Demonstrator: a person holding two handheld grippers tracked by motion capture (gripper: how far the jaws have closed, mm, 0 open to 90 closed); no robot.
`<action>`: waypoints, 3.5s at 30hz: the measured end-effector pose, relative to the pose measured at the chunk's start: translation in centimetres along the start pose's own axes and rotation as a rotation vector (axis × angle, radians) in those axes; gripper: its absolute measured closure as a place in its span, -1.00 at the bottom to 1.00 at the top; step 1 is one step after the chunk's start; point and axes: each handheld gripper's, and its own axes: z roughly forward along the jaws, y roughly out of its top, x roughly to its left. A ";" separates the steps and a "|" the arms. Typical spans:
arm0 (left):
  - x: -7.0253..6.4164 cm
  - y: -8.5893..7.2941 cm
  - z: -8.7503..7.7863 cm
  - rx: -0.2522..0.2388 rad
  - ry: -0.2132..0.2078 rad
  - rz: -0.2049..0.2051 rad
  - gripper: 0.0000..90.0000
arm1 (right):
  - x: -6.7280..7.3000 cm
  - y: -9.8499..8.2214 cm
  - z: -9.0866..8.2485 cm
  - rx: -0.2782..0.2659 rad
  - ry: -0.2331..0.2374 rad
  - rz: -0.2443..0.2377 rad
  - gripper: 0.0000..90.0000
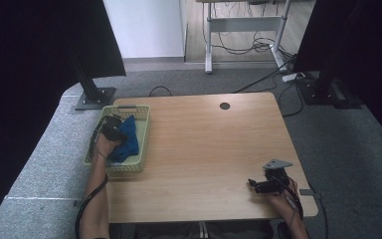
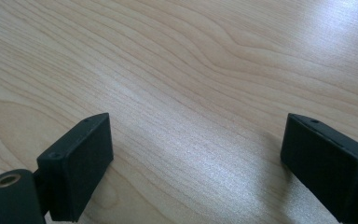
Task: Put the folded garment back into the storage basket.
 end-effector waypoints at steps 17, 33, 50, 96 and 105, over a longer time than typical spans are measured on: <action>0.2 0.7 2.0 0.001 -0.058 -0.109 -0.96 | 0.0 0.0 0.0 0.000 0.000 0.000 -0.80; -1.9 1.0 -1.4 -0.025 -0.044 -0.167 -0.82 | 0.0 0.0 0.0 0.000 0.000 0.000 -0.81; -3.5 -0.5 0.0 0.185 -0.023 -0.212 -0.91 | 0.0 0.0 0.0 0.001 0.001 -0.003 -0.81; -4.8 -1.2 -5.3 -0.133 -0.115 -0.008 -0.84 | 0.1 0.0 0.0 0.001 0.006 -0.009 -0.81; -7.1 -1.4 -7.8 -0.244 -0.123 0.021 -0.84 | 0.1 0.0 0.0 0.001 0.009 -0.013 -0.81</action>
